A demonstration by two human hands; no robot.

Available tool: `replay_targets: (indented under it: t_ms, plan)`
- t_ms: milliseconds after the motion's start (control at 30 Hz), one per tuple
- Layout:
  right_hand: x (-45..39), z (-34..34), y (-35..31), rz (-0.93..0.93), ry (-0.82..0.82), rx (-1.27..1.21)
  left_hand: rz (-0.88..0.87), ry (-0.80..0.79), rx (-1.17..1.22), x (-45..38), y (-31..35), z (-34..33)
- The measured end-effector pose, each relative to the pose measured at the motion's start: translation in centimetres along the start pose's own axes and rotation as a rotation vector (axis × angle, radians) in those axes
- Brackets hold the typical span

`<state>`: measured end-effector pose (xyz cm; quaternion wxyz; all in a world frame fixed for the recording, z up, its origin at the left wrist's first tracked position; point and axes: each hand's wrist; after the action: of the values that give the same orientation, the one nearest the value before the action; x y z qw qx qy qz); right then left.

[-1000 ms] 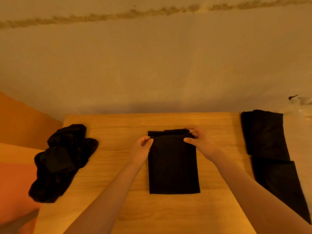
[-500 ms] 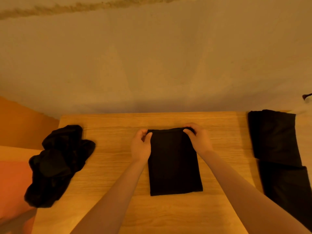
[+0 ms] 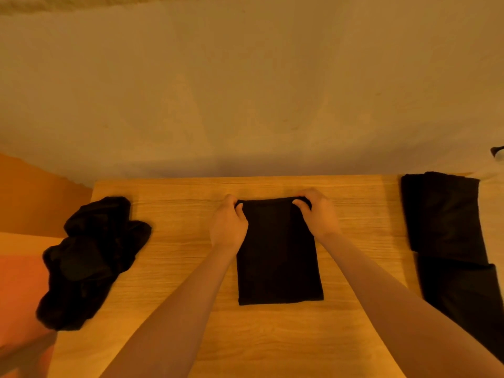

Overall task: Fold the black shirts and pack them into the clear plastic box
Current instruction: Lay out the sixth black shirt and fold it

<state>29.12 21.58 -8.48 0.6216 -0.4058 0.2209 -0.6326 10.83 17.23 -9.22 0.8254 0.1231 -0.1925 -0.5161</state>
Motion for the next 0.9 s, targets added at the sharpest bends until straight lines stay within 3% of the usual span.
replay_targets:
  t_ms: [167, 267, 367, 433, 500, 600, 800, 900]
  plan:
    - [-0.8, -0.2, 0.6, 0.013, 0.072, -0.018, 0.031, 0.031, 0.002, 0.1, -0.1, -0.2]
    - [-1.0, -0.2, 1.0, -0.050, 0.163, 0.005, 0.041, 0.146, -0.032, 0.7, -0.4, -0.2]
    - [-0.2, -0.4, 0.4, 0.158, 0.250, 0.123, -0.278, 0.275, -0.095, 2.5, -0.2, -0.5]
    - [0.9, -1.2, 0.2, 0.434, 0.203, 0.294, -0.568, 0.180, -0.193, 3.9, -0.1, -1.4]
    - [2.2, -2.4, 0.9, 0.531, 0.003, 0.503, -0.647, 0.028, -0.385, 4.3, -0.4, -2.2]
    - [2.7, -2.6, 2.7, 0.384, -0.200, 0.660, -0.530, -0.109, -0.537, 3.3, -1.2, -2.4]
    - [2.1, -2.5, 2.6, 0.225, -0.204, 0.707, -0.415, -0.289, -0.575, 2.3, -1.2, -1.6]
    - [2.8, -1.0, 2.1, 0.075, -0.155, 0.661, -0.385, -0.232, -0.590, 3.0, -2.4, 0.0]
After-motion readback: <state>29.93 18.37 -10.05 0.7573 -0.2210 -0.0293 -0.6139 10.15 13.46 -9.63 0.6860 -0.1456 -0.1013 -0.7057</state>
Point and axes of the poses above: each hand's wrist, its own x-axis away from the middle knuckle, its own z-axis out of the back of the hand, y = z × x, and after that the axes turned 9 degrees about -x, right-handed
